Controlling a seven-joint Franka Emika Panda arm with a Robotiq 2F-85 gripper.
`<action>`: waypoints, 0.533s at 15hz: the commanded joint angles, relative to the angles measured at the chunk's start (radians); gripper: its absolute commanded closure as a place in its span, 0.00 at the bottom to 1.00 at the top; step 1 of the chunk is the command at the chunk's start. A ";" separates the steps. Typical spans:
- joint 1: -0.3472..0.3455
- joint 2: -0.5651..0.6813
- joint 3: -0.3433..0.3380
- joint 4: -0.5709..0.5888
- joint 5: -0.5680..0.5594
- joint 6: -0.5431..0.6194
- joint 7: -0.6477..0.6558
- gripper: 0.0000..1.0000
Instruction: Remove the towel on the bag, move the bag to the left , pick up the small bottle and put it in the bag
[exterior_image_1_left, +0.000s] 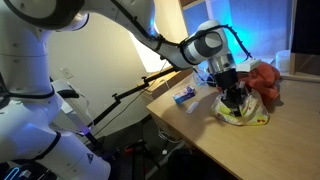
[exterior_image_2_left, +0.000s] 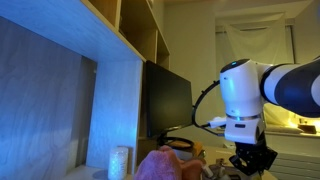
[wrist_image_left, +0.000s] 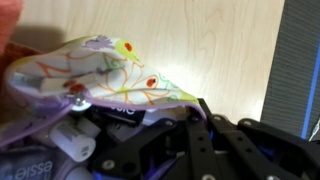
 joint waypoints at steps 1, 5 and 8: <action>-0.025 -0.037 -0.023 -0.077 0.007 0.047 0.027 0.99; -0.056 -0.029 -0.034 -0.093 0.026 0.055 0.020 0.99; -0.074 -0.024 -0.043 -0.100 0.045 0.051 0.017 0.99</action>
